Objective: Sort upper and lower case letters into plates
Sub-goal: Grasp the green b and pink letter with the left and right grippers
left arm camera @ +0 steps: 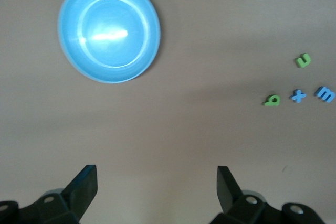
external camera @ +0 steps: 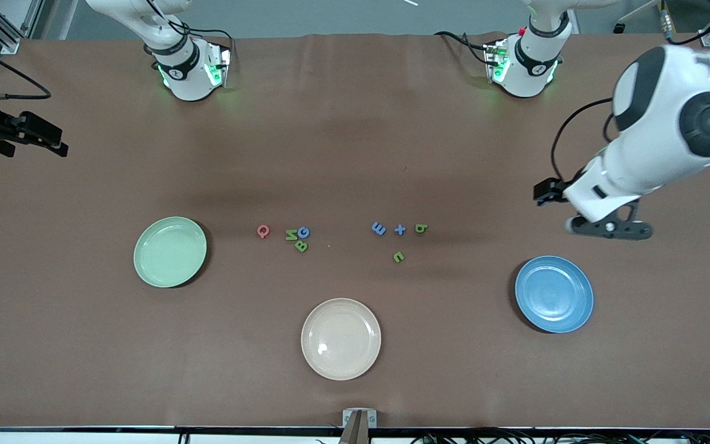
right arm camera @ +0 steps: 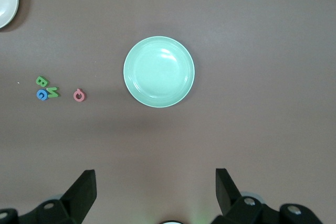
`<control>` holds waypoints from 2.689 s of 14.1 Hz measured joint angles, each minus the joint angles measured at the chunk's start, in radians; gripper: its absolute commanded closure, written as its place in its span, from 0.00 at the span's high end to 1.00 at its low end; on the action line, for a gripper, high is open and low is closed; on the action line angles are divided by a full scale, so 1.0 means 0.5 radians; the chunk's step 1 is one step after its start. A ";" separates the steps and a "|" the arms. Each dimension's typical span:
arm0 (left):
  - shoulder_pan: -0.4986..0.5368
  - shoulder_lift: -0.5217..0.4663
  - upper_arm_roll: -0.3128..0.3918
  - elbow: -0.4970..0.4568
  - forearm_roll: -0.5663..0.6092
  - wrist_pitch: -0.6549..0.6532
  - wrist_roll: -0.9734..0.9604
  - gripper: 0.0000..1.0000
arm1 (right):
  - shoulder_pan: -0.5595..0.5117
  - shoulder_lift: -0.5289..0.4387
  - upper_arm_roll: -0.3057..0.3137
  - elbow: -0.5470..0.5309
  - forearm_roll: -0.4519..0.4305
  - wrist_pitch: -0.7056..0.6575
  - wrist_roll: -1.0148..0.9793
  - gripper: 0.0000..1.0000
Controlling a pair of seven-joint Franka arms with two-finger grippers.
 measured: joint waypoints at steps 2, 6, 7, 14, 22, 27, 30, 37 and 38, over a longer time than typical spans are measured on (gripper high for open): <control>-0.105 0.088 -0.004 -0.077 0.000 0.216 -0.054 1.00 | 0.000 0.002 -0.001 0.003 0.000 0.008 0.000 1.00; -0.346 0.245 -0.010 -0.280 0.000 0.635 -0.257 0.95 | -0.002 0.173 -0.024 0.003 -0.011 0.237 -0.058 1.00; -0.410 0.289 -0.010 -0.312 0.000 0.719 -0.325 0.94 | -0.004 0.229 -0.034 0.006 -0.020 0.297 -0.150 1.00; -0.602 0.551 -0.004 -0.576 0.000 1.327 -0.666 0.75 | -0.058 0.608 -0.047 0.038 -0.047 0.351 -0.242 1.00; -0.647 0.706 -0.003 -0.569 0.154 1.421 -0.957 0.66 | 0.172 0.653 -0.016 -0.385 0.278 0.884 0.419 1.00; -0.702 0.790 0.001 -0.498 0.154 1.421 -1.044 0.61 | 0.503 0.653 -0.011 -0.775 0.278 1.404 0.828 1.00; -0.708 0.817 0.010 -0.477 0.155 1.422 -1.050 0.61 | 0.646 0.659 -0.012 -0.959 0.278 1.697 1.005 0.99; -0.708 0.819 0.017 -0.474 0.156 1.421 -1.050 0.32 | 0.824 0.917 -0.013 -1.033 0.277 2.078 1.194 0.89; -0.708 0.820 0.018 -0.474 0.156 1.421 -1.050 0.22 | 0.828 0.955 -0.013 -1.032 0.276 2.108 1.194 0.87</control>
